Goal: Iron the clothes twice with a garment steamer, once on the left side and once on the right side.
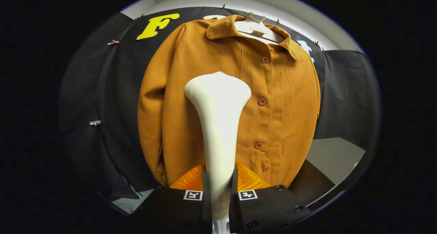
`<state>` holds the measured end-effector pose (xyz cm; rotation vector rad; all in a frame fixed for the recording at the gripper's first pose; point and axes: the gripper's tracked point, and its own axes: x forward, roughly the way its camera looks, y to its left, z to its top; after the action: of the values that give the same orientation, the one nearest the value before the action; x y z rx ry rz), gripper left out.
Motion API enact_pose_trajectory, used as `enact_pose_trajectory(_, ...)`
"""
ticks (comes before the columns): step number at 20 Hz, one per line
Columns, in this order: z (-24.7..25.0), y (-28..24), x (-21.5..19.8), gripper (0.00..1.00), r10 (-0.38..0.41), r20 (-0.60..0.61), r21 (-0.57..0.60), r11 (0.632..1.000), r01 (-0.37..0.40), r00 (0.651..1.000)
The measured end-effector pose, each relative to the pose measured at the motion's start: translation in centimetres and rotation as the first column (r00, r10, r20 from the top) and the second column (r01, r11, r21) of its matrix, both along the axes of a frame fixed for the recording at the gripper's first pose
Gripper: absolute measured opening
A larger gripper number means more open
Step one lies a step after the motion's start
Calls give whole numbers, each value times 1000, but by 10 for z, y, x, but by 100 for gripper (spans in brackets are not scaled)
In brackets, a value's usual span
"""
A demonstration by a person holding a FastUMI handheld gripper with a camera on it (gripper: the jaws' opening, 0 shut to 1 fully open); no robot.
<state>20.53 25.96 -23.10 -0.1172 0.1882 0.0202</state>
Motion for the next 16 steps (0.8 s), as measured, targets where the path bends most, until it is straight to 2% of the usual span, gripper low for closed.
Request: enact_pose_trajectory(16,-106,2,-23,23,5,-57,0,1000,-5,998)
